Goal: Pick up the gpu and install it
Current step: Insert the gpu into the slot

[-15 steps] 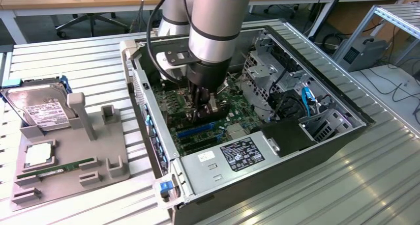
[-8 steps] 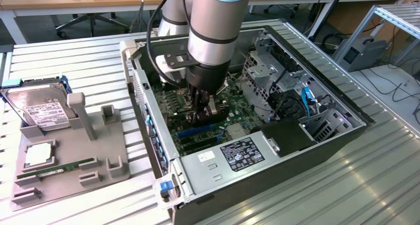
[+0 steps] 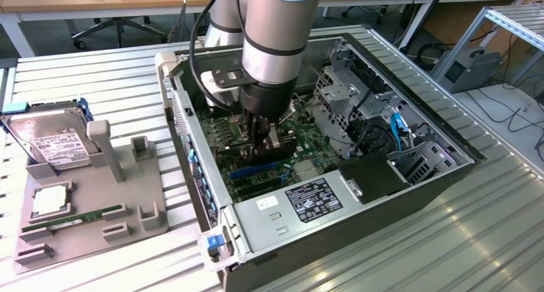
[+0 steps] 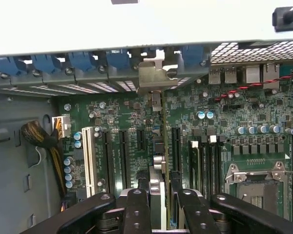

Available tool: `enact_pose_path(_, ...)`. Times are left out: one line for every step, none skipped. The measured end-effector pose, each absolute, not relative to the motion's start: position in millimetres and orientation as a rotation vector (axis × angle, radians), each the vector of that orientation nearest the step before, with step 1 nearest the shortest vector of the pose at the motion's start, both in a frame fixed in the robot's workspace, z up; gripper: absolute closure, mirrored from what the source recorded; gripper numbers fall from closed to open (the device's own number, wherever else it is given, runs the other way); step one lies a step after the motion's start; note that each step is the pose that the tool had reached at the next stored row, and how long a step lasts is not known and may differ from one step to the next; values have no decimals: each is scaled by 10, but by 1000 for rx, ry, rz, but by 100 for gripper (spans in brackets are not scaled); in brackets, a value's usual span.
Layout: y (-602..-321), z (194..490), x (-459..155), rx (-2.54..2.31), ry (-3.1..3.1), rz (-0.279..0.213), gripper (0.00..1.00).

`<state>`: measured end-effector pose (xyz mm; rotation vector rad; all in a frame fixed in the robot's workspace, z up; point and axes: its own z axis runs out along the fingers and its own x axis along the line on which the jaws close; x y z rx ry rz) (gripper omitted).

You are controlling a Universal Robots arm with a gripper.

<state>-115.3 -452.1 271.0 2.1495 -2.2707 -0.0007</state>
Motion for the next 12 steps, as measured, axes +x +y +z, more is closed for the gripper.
enact_pose_path(-4521,2708,-1153,2147,-2272,1,73)
enact_pose_path(-4520,2705,-1155,2143,-2273,4,73)
enact_pose_path(-4520,2701,-1156,2137,-2276,7,73)
enact_pose_path(-4520,2698,-1156,2131,-2279,11,73)
enact_pose_path(-4520,2695,-1155,2123,-2282,14,73)
enact_pose_path(-4520,2692,-1155,2117,-2286,17,73)
enact_pose_path(-4520,2689,-1156,2109,-2291,19,73)
enact_pose_path(-4520,2687,-1156,2102,-2296,21,73)
enact_pose_path(-4520,2687,-1156,2096,-2302,21,73)
enact_pose_path(-4520,2687,-1156,2093,-2305,21,73)
enact_pose_path(-4520,2686,-1156,2093,-2305,21,73)
enact_pose_path(-4520,2686,-1156,2093,-2305,21,73)
